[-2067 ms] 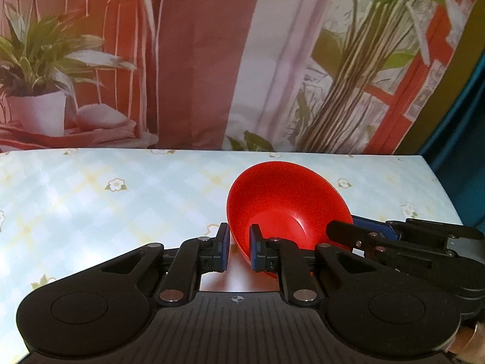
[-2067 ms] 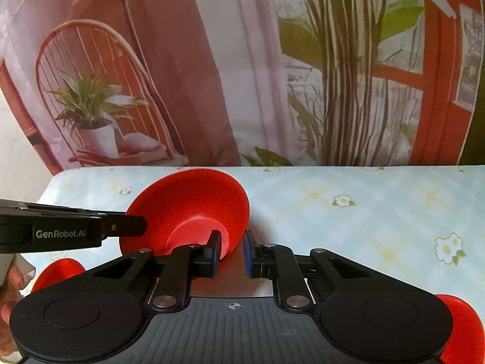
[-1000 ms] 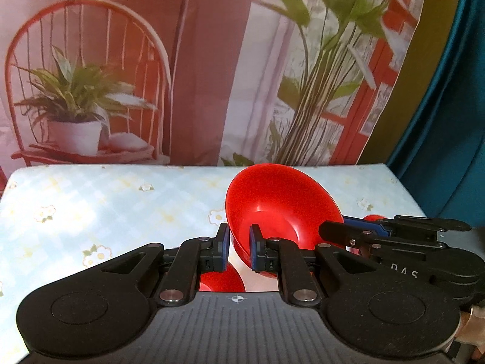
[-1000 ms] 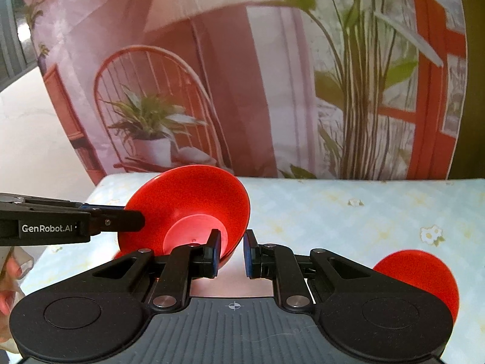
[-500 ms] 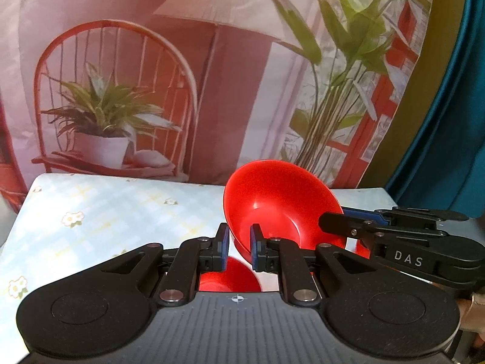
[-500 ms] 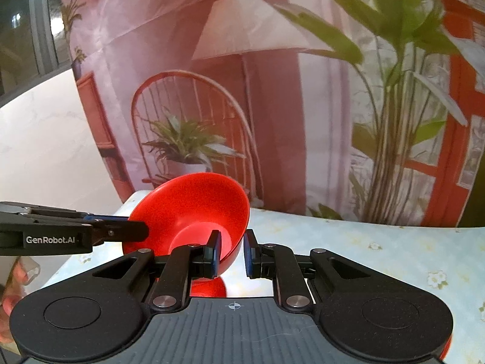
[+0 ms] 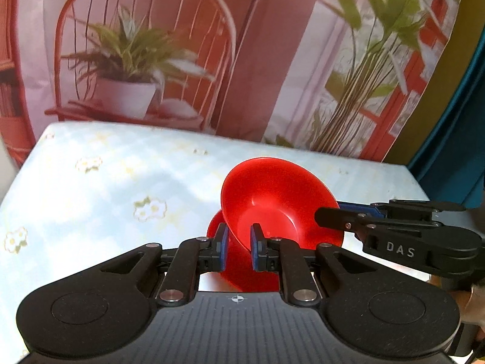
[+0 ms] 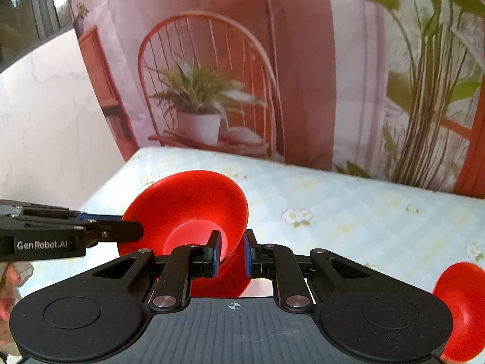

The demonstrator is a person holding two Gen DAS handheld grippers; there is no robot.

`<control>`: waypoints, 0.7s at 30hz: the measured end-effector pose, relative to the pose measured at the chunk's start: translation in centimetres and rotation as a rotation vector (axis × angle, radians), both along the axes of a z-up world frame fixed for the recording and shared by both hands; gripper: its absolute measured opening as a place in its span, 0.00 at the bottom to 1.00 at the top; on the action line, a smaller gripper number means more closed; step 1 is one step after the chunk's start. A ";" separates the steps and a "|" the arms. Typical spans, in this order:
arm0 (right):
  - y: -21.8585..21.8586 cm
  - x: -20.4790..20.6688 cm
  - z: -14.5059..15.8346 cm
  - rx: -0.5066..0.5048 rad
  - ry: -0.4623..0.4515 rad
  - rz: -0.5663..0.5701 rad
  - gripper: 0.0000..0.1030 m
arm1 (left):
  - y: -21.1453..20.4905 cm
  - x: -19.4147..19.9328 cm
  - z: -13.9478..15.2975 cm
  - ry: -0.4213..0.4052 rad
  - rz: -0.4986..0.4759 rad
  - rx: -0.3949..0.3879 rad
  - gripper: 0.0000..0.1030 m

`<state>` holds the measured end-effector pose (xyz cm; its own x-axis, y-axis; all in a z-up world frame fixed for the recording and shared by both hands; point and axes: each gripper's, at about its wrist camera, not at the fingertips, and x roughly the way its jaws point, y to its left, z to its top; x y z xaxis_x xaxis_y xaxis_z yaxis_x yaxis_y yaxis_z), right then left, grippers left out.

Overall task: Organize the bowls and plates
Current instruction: 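Lower the left-held red bowl into the red bowl held by the right gripper, then open both grippers and withdraw them from the nested red bowls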

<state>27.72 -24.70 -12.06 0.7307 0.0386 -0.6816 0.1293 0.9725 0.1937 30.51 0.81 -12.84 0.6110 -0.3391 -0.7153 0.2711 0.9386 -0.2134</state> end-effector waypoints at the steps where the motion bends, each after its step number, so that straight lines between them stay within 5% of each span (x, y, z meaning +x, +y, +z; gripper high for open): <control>1: 0.1 0.2 -0.5 0.002 0.011 -0.003 0.14 | 0.0 0.1 -0.4 0.005 -0.001 0.002 0.16; 21: 0.3 0.9 -4.0 -0.011 0.088 0.000 0.14 | -0.4 0.6 -2.9 0.043 0.000 0.027 0.16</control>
<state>28.64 -24.42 -16.08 0.6681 0.0310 -0.7434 0.1449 0.9746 0.1709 31.14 0.41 -15.75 0.5794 -0.3193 -0.7499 0.2622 0.9442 -0.1994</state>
